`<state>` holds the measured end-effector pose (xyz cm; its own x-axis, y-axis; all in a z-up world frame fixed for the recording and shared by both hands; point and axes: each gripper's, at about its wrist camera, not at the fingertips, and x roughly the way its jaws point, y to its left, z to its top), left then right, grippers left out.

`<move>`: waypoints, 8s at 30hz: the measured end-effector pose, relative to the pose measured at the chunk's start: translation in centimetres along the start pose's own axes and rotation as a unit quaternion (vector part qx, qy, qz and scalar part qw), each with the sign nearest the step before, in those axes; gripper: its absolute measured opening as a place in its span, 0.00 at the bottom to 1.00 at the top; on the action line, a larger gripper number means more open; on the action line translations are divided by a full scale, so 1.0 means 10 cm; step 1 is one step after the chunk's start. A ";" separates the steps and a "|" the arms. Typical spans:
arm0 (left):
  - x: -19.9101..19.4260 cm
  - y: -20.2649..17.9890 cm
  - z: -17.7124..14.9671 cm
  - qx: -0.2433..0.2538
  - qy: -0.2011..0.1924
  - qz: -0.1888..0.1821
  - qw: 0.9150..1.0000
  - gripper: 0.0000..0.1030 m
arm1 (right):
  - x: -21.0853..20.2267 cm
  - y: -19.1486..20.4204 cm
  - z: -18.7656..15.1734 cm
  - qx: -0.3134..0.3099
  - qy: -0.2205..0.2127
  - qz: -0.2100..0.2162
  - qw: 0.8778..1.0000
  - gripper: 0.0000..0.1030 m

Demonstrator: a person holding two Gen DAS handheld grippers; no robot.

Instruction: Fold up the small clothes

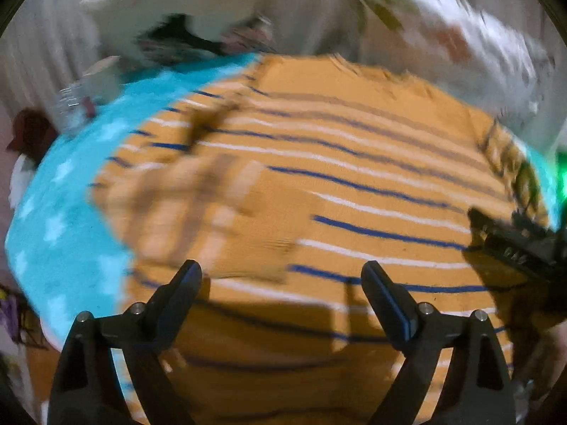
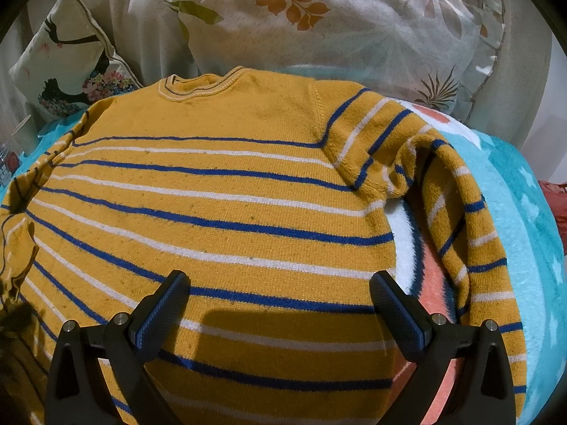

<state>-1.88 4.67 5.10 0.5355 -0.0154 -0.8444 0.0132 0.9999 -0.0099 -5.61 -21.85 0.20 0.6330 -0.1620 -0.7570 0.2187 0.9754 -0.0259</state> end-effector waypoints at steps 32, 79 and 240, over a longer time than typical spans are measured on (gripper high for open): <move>0.04 3.16 0.63 -0.205 0.009 0.098 0.974 0.27 | 0.12 -0.12 0.26 0.024 0.100 0.005 0.995 0.97; -0.60 0.86 0.27 -0.005 -0.013 -0.049 0.999 0.69 | -0.67 -1.18 -0.67 0.208 0.108 0.027 0.972 0.34; -0.19 3.14 0.39 -0.214 0.009 0.021 0.977 0.71 | -1.83 3.15 2.68 -0.149 -0.093 0.424 0.888 0.05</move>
<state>0.75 36.10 8.49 0.5137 0.0225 -0.8577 -0.3652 0.9103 -0.1948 9.63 7.82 30.76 0.5939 0.6558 -0.4661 -0.5850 0.7497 0.3095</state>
